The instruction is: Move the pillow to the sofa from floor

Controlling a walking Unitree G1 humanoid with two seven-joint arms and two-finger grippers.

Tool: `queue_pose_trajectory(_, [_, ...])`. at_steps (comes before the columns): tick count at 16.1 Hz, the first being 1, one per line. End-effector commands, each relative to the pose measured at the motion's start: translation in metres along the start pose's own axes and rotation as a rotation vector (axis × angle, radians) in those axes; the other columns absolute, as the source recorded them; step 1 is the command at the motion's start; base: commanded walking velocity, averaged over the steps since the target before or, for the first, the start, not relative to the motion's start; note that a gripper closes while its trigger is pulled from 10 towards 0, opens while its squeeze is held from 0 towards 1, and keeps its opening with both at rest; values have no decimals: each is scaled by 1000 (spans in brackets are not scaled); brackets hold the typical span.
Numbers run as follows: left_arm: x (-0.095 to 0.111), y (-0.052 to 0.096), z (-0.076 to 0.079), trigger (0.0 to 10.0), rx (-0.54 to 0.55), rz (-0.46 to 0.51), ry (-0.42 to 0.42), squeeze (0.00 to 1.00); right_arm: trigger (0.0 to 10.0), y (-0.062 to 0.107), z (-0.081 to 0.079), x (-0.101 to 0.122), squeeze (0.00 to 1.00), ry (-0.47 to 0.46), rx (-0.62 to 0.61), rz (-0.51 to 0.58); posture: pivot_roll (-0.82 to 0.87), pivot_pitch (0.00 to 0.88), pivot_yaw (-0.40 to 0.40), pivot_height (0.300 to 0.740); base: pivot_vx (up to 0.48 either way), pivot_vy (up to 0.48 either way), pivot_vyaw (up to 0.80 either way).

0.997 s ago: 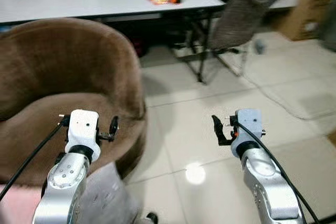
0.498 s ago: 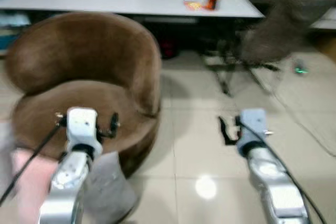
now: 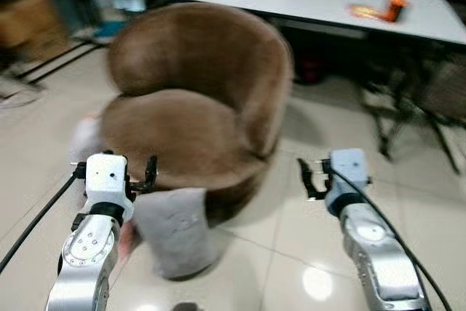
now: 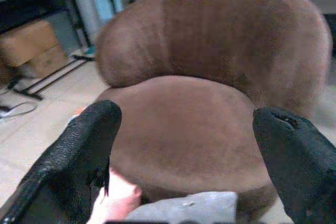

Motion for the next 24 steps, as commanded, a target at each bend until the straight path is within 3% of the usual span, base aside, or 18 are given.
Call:
queue_pose_trajectory(1, [4, 2, -1, 10000, -5, 12, -7, 0, 10000, -2, -4, 6, 1000, 2, 15, 23, -12, 0, -34, 740, 319, 0, 800])
queue_pose_trajectory(7, [11, 3, 2, 10000, -6, 33, -19, 0, 10000, -6, -4, 6, 1000, -18, 6, 18, 2, 0, -40, 740, 355, 0, 800])
queue_pose_trajectory(9, [15, 2, 3, 10000, -6, 42, -25, 0, 10000, -8, -5, 10, 1000, 26, 5, 38, 1, 0, -38, 740, 360, 0, 0])
queue_pose_trajectory(16, [23, 3, 8, 10000, -8, 51, -38, 0, 10000, -8, -8, 13, 1000, 24, 54, 71, 0, 0, -34, 740, 333, 0, 229])
queue_pose_trajectory(22, [20, 2, 9, 10000, -25, 41, -77, 0, 10000, -6, 0, 9, 1000, 23, 76, 88, -5, 0, -34, 740, 0, 0, 133])
queue_pose_trajectory(24, [12, 4, 3, 10000, -9, 31, -56, 0, 10000, -5, 2, 5, 1000, 14, 53, 75, -3, 0, -36, 720, 0, 0, 0])
Point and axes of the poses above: a point about 5 cm out from each wrist's last joint towards the gripper, its own y axis pointing back from the gripper into the wrist, its own x axis along the axis of the wrist's last joint, z = x × y, the point moved 1 cm from there along -y, pointing out of the wrist towards the gripper, and after that the axes turned 13 degrees about y, right-handed, at the moved point
